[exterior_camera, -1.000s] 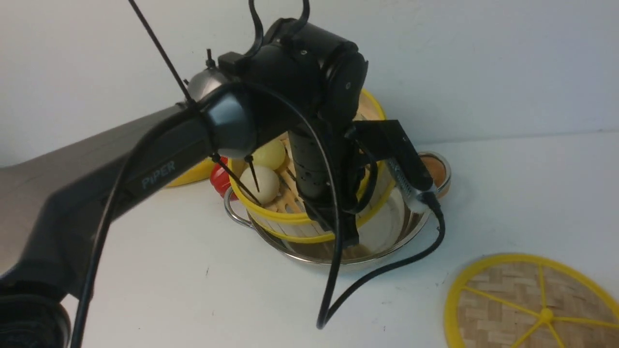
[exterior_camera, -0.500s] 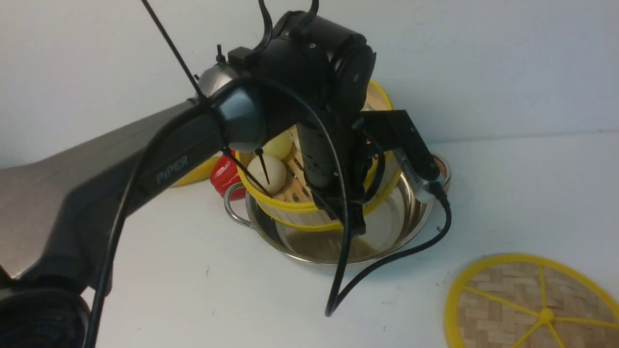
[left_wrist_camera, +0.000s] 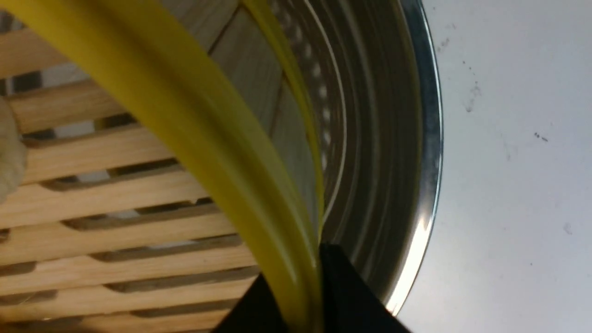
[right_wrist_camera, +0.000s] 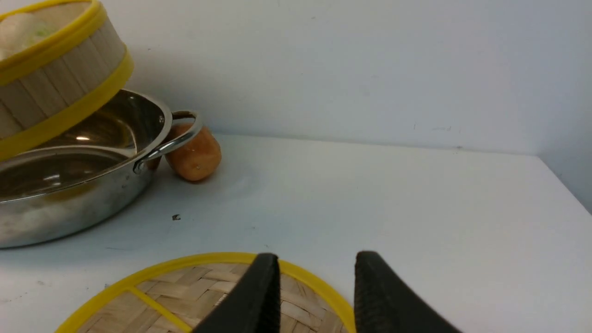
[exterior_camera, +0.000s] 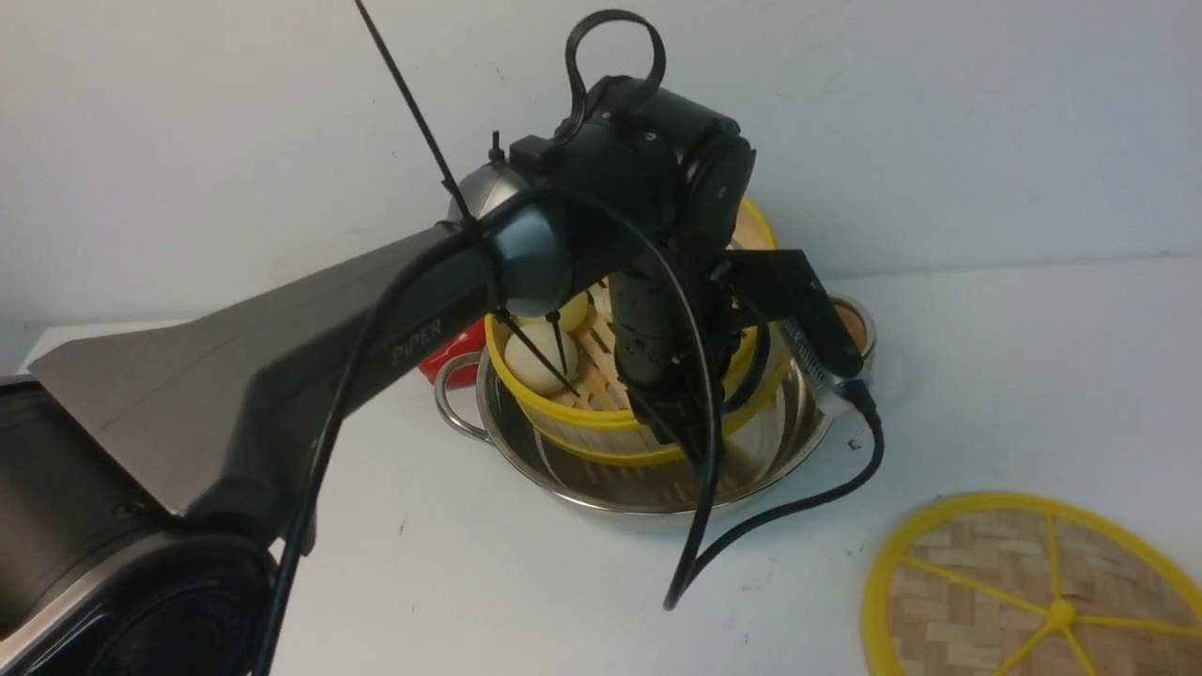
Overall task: Place the steamer in the pot on the white table, and put the lid on the steamer.
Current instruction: 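Place the bamboo steamer basket with dumplings into the steel pot with the left gripper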
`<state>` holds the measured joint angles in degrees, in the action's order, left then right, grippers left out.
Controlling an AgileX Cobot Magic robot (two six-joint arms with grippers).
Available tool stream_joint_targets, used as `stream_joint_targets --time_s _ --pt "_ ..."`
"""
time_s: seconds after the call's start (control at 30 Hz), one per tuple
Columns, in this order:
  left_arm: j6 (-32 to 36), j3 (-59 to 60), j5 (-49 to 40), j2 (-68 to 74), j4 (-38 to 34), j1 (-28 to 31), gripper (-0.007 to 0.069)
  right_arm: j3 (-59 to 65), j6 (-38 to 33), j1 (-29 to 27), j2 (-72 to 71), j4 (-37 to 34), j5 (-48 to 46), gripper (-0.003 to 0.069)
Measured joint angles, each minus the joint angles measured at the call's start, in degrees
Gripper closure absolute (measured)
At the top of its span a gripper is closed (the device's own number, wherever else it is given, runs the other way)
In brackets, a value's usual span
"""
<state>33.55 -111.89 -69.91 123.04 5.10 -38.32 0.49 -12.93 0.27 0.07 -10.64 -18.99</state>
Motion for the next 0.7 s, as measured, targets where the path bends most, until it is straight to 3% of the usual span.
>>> stream_joint_targets --time_s 0.7 --pt "0.5 -2.58 -0.78 5.16 -0.54 0.0 0.0587 0.0 0.0 0.0 0.0 0.0 0.0 0.041"
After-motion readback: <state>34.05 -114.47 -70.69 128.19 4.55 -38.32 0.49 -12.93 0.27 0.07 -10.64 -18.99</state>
